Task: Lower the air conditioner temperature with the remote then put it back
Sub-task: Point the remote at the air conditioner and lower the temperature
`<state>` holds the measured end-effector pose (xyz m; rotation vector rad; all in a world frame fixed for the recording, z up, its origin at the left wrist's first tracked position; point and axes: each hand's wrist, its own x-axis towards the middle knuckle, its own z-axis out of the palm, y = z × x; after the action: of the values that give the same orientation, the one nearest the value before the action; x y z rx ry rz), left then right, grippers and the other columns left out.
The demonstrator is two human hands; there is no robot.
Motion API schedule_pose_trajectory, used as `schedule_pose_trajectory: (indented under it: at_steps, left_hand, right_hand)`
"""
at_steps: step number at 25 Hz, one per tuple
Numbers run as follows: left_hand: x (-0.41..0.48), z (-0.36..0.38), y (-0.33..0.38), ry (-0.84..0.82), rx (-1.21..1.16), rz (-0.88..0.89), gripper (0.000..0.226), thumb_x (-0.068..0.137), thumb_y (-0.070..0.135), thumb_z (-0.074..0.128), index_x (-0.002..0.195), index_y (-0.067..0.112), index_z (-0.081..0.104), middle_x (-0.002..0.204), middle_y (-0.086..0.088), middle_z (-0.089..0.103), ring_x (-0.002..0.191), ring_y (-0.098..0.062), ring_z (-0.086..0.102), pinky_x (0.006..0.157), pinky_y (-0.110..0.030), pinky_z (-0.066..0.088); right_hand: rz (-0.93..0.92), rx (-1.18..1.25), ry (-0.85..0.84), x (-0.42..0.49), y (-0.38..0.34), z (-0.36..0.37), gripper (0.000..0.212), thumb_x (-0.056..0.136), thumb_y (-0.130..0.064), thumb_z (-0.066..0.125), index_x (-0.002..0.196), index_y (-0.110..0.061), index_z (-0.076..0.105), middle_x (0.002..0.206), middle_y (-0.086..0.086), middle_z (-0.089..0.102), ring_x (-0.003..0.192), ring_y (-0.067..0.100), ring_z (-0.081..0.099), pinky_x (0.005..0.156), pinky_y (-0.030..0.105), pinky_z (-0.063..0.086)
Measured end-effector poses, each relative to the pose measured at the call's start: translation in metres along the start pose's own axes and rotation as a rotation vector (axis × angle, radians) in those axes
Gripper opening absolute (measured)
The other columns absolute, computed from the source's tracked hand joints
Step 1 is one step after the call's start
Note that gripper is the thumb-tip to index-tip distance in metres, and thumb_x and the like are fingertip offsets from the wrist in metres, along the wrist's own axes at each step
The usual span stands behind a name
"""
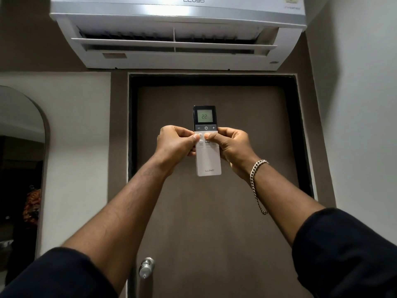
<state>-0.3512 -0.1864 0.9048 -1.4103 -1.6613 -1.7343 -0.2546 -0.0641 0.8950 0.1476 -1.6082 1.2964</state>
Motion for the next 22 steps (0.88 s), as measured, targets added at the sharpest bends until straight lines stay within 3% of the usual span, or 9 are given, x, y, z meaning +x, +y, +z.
schedule_pose_trajectory:
  at_steps: [3, 13, 19, 22]
  left_hand:
    - [-0.001, -0.001, 0.002, -0.016, -0.001, -0.005, 0.026, 0.087, 0.024, 0.070, 0.097, 0.001, 0.072, 0.093, -0.014, 0.076, 0.080, -0.021, 0.075, 0.068, -0.030, 0.062]
    - [-0.008, -0.003, 0.008, -0.031, -0.022, -0.023, 0.028, 0.087, 0.024, 0.070, 0.099, -0.001, 0.072, 0.096, -0.015, 0.076, 0.082, -0.022, 0.075, 0.070, -0.034, 0.062]
    - [-0.012, -0.005, 0.015, -0.034, -0.026, -0.026, 0.027, 0.086, 0.024, 0.070, 0.098, -0.001, 0.072, 0.096, -0.016, 0.076, 0.084, -0.024, 0.075, 0.073, -0.036, 0.063]
    - [-0.013, -0.006, 0.018, -0.037, -0.028, -0.029, 0.026, 0.086, 0.023, 0.070, 0.098, -0.001, 0.072, 0.095, -0.016, 0.076, 0.083, -0.023, 0.075, 0.071, -0.034, 0.062]
  right_hand:
    - [0.003, -0.011, -0.003, -0.002, -0.002, -0.003, 0.028, 0.082, -0.014, 0.073, 0.107, -0.007, 0.063, 0.107, 0.012, 0.072, 0.091, 0.025, 0.072, 0.084, 0.041, 0.060]
    - [-0.002, -0.035, -0.002, -0.009, -0.009, -0.003, 0.032, 0.080, -0.016, 0.074, 0.109, -0.006, 0.063, 0.104, 0.009, 0.072, 0.088, 0.022, 0.073, 0.078, 0.035, 0.061]
    - [-0.025, -0.035, -0.002, -0.015, -0.016, -0.001, 0.013, 0.081, -0.013, 0.073, 0.091, -0.016, 0.064, 0.093, 0.004, 0.072, 0.080, 0.017, 0.072, 0.073, 0.030, 0.061]
    - [-0.012, -0.034, -0.004, -0.016, -0.020, -0.002, 0.016, 0.082, -0.013, 0.073, 0.094, -0.014, 0.063, 0.095, 0.006, 0.072, 0.087, 0.023, 0.071, 0.081, 0.039, 0.060]
